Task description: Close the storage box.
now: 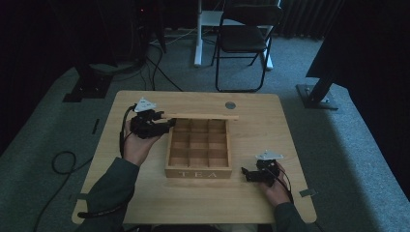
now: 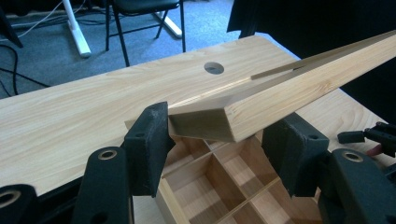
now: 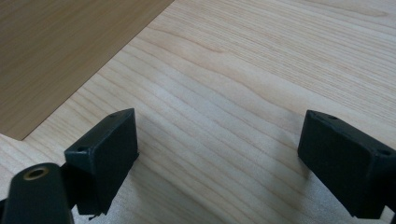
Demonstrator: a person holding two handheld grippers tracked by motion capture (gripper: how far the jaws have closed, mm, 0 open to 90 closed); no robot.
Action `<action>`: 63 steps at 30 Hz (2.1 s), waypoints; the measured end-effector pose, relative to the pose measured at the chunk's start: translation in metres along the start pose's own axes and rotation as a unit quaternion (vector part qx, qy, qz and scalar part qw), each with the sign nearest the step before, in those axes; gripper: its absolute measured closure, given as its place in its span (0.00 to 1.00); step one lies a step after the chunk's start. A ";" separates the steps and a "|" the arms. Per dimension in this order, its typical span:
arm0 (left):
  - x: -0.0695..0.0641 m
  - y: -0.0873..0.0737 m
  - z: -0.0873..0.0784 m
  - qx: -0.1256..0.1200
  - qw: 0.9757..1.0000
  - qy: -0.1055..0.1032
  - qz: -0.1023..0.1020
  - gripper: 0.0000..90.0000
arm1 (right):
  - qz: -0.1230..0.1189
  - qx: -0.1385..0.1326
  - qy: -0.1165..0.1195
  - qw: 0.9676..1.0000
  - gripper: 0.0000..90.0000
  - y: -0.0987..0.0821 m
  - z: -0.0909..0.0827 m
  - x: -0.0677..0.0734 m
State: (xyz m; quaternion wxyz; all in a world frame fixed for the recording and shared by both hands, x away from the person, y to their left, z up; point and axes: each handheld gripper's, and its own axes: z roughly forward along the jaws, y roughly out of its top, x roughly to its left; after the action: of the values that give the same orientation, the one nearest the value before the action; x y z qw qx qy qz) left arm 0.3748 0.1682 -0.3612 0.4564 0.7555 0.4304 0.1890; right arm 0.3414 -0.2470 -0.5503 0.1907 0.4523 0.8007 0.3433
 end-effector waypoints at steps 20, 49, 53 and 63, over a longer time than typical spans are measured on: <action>-0.005 -0.018 -0.003 0.010 1.000 -0.005 -0.006 0.45 | 0.000 0.000 0.001 1.000 0.13 0.000 0.000 0.000; -0.012 -0.039 -0.005 0.010 1.000 -0.005 -0.004 0.44 | -0.001 0.000 0.001 1.000 0.13 0.000 0.000 0.000; -0.013 -0.042 -0.005 0.012 1.000 -0.005 -0.004 0.44 | -0.001 0.000 0.001 1.000 0.13 0.000 0.000 0.000; -0.016 -0.049 -0.005 0.018 1.000 -0.003 0.000 0.43 | -0.001 0.000 0.001 1.000 0.13 0.000 0.000 0.000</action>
State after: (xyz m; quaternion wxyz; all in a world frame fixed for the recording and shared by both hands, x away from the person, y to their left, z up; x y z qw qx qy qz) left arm 0.3387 0.1680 -0.3991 0.4441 0.7641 0.4322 0.1794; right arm 0.3416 -0.2469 -0.5504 0.1904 0.4511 0.8014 0.3436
